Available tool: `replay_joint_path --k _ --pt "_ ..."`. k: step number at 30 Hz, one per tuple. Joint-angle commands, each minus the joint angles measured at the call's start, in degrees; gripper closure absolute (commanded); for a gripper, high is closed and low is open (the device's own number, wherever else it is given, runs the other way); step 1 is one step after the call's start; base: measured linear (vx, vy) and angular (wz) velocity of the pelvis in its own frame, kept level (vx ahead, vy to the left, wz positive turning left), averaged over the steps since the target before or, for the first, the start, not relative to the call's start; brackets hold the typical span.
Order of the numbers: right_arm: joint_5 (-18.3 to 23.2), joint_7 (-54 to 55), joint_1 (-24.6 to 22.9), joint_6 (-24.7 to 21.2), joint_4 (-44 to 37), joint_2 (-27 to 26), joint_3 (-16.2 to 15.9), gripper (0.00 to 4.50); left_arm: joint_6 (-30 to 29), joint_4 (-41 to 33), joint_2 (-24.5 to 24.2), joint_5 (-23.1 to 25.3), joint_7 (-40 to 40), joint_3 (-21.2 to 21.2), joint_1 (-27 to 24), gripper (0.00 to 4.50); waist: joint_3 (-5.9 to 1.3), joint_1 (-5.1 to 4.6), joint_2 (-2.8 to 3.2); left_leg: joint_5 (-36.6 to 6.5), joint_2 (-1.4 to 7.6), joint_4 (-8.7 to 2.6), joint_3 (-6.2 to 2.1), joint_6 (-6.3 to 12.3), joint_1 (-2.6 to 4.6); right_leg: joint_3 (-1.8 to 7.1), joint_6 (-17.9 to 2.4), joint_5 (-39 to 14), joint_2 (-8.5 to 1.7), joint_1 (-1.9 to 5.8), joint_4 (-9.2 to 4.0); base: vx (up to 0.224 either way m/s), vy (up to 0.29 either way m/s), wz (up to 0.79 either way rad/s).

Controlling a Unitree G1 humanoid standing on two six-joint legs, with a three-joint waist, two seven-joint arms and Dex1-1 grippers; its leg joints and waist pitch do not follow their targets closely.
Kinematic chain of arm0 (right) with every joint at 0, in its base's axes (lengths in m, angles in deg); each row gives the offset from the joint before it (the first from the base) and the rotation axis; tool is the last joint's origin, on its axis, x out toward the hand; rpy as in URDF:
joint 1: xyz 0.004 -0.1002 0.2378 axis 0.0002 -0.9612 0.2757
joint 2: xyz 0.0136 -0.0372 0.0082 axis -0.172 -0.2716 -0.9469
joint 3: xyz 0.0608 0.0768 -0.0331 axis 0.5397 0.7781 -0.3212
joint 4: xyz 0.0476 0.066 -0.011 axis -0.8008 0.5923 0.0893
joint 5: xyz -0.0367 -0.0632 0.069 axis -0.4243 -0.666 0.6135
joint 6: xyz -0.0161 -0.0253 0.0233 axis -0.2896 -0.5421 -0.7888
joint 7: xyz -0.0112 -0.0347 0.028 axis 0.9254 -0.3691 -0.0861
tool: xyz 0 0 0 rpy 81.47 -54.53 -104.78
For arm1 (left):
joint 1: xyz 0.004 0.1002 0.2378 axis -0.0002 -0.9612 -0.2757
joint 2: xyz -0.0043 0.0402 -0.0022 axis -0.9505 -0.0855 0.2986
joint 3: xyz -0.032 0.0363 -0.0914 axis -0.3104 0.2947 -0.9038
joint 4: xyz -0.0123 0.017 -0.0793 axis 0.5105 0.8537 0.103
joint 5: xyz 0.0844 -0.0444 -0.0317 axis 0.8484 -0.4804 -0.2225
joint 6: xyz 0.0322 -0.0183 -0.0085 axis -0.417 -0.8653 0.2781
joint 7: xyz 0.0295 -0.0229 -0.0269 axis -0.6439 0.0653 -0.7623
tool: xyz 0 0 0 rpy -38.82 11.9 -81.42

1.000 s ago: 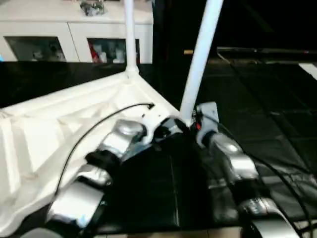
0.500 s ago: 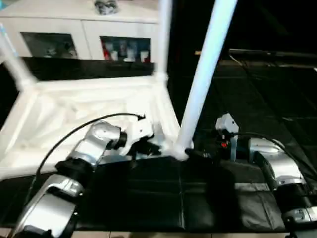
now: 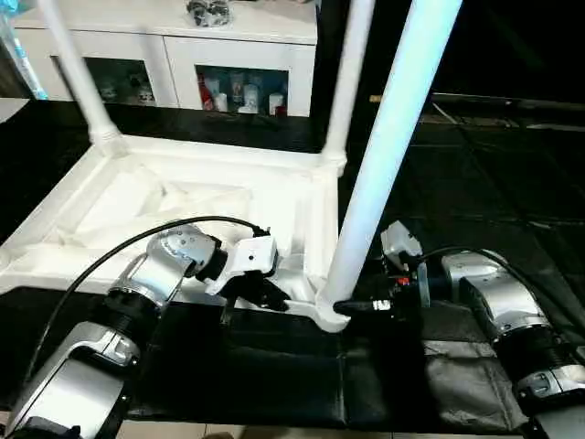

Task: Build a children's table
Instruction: Rotate leg to tighten

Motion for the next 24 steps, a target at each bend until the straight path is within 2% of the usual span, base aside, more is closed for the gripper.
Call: replay_joint_path --k 1,3,8,14,18,20,21,22,23,24 --pt "-0.11 -1.11 0.92 0.55 -0.01 0.64 -0.06 1.2 0.36 -1.53 0.33 0.69 1.96 2.11 -0.75 4.5 -3.41 -0.27 -0.3 -9.98 2.13 -3.93 -0.29 2.75 0.32 3.15 -12.93 -12.6 -3.72 3.05 -3.41 0.0 0.0 0.0" --pt "0.07 -1.45 1.08 0.61 0.28 0.54 -0.03 1.47 0.33 -1.67 0.3 0.59 2.11 2.09 -0.86 4.5 -3.44 -0.26 -0.4 -9.66 2.11 -3.9 -0.27 2.75 0.3 3.17 -12.79 -12.61 -3.71 3.04 -3.41 0.0 0.0 0.0" --pt "0.58 -2.67 1.37 0.84 0.98 0.41 -0.36 1.74 0.36 -1.99 -0.05 0.38 2.54 2.24 -1.15 4.5 -3.54 -0.25 -0.44 -8.56 2.06 -3.76 -0.25 3.28 0.18 3.12 -13.1 -11.24 -3.65 3.1 -3.18 0.0 0.0 0.0" --pt "1.36 -3.45 0.19 -0.16 -0.46 0.22 -0.5 2.27 -1.02 -2.26 0.05 0.17 2.04 1.83 -1.3 4.5 -3.52 -0.24 -0.34 -8.8 2.05 -3.76 -0.22 3.13 0.29 3.12 -13.16 -11.53 -3.6 3.06 -3.25 0.0 0.0 0.0" --pt "3.26 -1.3 -1.8 -2.18 -2.85 -1.31 0.93 2.4 -3.96 -1.91 1.66 -0.1 -1.06 0.72 -1.0 4.5 -3.49 -0.26 -0.26 -8.87 2.07 -3.8 -0.2 2.98 0.28 3.17 -13.2 -11.26 -3.54 3.13 -3.23 0.0 0.0 0.0" --pt "3.61 6.09 -3.92 -4.95 -5.12 -4.26 2.42 2.44 -8.38 -0.85 4.95 -0.38 -7.5 -1.29 0.02 4.5 -3.41 -0.1 -0.29 -8.97 2.1 -3.85 -0.17 2.84 0.43 3.23 -12.83 -11.78 -3.51 3.04 -3.41 0.0 0.0 0.0" --pt "3.61 6.09 -3.92 -4.95 -5.12 -4.26 2.42 2.44 -8.38 -0.85 4.95 -0.38 -7.5 -1.29 0.02 4.5 -3.24 -0.22 -0.34 -10.1 2.02 -3.93 -0.23 2.37 0.43 3.17 -12.55 -13.74 -3.56 2.89 -3.69 0.0 0.0 0.0" --pt "2.95 10.98 -5.71 -4.79 -6.56 -6.4 2.84 2.44 -11.52 0.17 7.3 -0.52 -11.8 -2.5 0.73 4.5 -3.25 -0.25 -0.27 -10.76 1.96 -3.97 -0.32 1.95 0.39 3.11 -12.13 -15.29 -3.71 2.98 -3.76 0.0 0.0 0.0" --pt "2.93 11.12 -5.77 -4.78 -6.61 -6.46 2.85 2.45 -11.61 0.2 7.37 -0.53 -11.93 -2.53 0.75 4.5 -2.97 -0.38 -0.4 -12.64 1.76 -4.06 -0.33 1.23 0.61 3.09 -10.58 -19.83 -3.73 2.67 -4.4 0.0 0.0 0.0" --pt "1.15 18.67 -6.97 -5.88 -6.98 -9.77 3.18 2.45 -13.49 2.53 10.73 -0.39 -18.23 -3.93 1.98 4.5 -2.95 -0.66 -0.48 -13.24 1.62 -4.16 -0.51 0.83 0.41 3.04 -8.95 -23.38 -3.77 2.87 -4.78 0.0 0.0 0.0"
